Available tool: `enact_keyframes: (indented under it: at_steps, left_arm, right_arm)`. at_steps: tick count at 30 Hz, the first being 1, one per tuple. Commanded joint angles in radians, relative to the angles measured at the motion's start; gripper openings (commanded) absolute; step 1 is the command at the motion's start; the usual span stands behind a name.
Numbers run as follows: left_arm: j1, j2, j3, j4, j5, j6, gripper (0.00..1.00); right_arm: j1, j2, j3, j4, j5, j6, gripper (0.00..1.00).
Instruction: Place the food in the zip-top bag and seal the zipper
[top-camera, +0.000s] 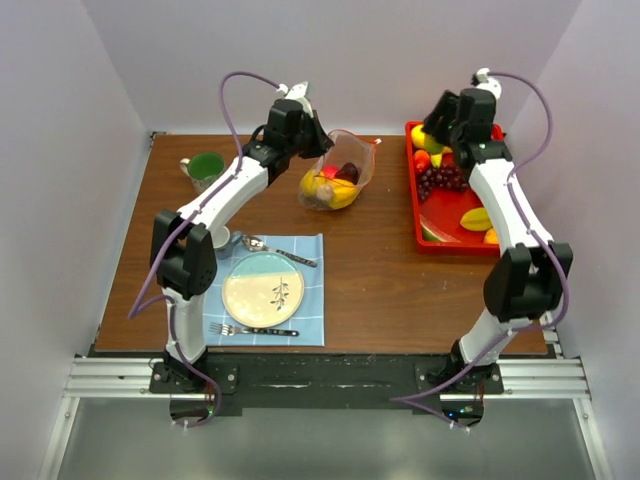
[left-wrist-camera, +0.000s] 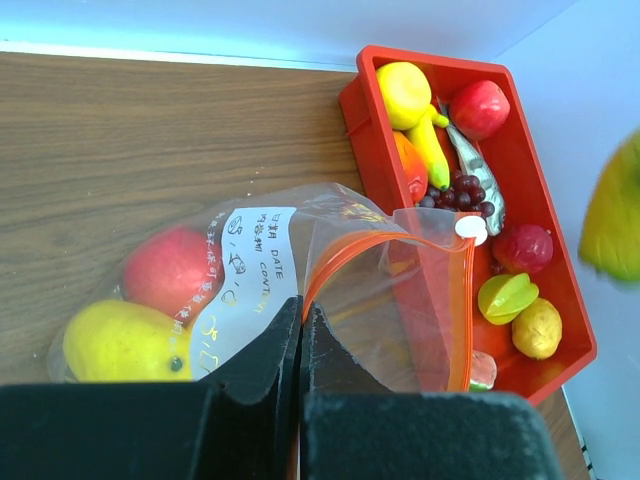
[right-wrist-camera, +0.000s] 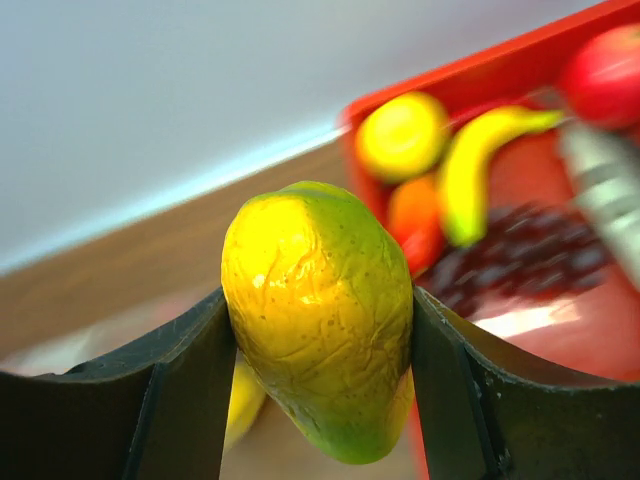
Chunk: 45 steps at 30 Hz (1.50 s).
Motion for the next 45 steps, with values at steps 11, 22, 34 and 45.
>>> enact_keyframes:
  at_steps: [11, 22, 34, 45]
  left_arm:
    - [0.007, -0.057, -0.003, -0.003, -0.040, -0.036, 0.00]
    - [0.001, -0.087, -0.030, -0.002, -0.045, -0.040, 0.00]
    - [-0.036, -0.136, -0.076, 0.000, -0.056, -0.043, 0.00]
    - [-0.036, -0.161, -0.088, -0.014, -0.091, -0.062, 0.00]
  right_arm:
    - [0.291, -0.143, -0.132, 0.019, -0.415, 0.255, 0.15]
    - [0.299, -0.021, -0.065, 0.095, -0.318, 0.292, 0.23]
    - [0.331, -0.016, -0.137, 0.200, -0.145, 0.275, 0.23]
    - [0.401, -0.093, -0.301, 0.322, 0.001, 0.192, 0.43]
